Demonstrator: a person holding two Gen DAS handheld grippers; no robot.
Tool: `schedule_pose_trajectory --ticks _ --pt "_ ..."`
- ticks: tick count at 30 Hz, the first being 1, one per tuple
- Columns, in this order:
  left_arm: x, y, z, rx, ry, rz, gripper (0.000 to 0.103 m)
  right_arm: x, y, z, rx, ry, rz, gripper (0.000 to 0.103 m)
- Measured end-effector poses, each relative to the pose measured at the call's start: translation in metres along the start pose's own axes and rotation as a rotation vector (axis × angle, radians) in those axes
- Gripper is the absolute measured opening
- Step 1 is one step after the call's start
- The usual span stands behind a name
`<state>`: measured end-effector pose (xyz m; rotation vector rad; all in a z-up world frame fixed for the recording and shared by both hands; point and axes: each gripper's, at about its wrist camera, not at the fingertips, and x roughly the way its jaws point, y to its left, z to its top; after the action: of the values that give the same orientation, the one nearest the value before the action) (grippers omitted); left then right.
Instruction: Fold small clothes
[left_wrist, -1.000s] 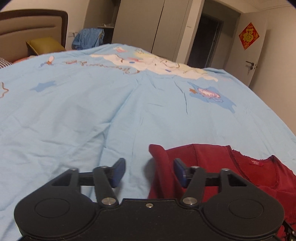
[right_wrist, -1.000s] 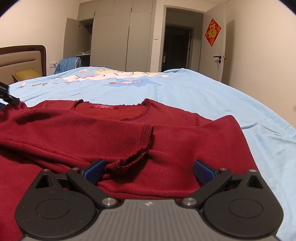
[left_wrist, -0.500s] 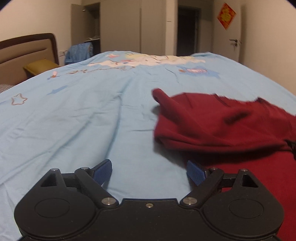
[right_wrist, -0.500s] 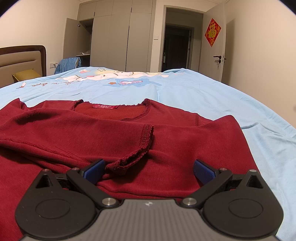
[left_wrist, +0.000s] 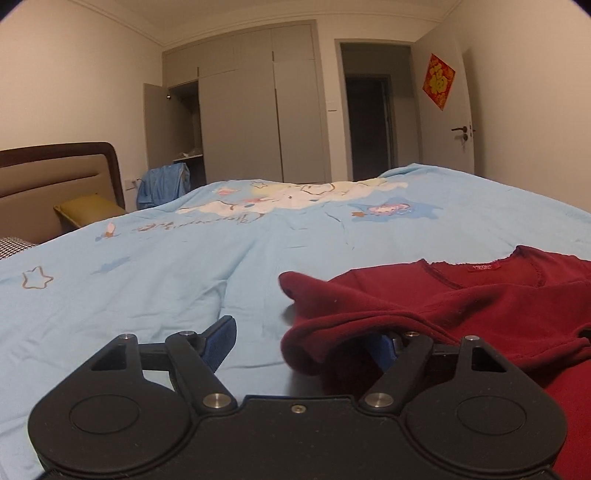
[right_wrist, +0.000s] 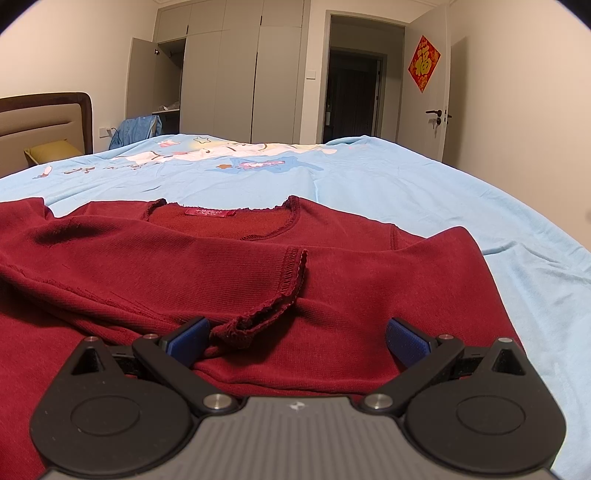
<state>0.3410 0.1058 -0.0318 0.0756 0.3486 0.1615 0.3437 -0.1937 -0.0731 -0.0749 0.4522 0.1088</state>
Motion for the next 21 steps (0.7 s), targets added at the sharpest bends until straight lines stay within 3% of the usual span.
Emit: schedule_pose_trajectory --ticks 3,8,10,12,16,21 --pt "0.01 -0.006 0.003 0.015 0.026 0.001 0.074 0.0 0.0 0.0 0.0 0.0 0.0 0.103" --pt "0.022 -0.009 0.005 0.043 0.033 0.025 0.056 0.0 0.0 0.0 0.001 0.0 0.001 0.103" --pt "0.023 -0.008 0.006 0.049 0.025 0.042 0.031 0.0 0.001 0.0 0.002 -0.001 0.001 0.103" --pt "0.022 -0.006 0.005 0.043 0.017 0.094 0.018 0.0 0.0 0.0 0.002 -0.001 0.002 0.103" --pt "0.02 0.002 0.002 -0.018 0.039 0.161 0.018 0.0 0.0 0.0 0.005 -0.002 0.006 0.103" --pt "0.038 0.026 -0.011 -0.234 0.222 0.134 0.021 0.0 0.0 0.0 0.006 -0.002 0.007 0.103"
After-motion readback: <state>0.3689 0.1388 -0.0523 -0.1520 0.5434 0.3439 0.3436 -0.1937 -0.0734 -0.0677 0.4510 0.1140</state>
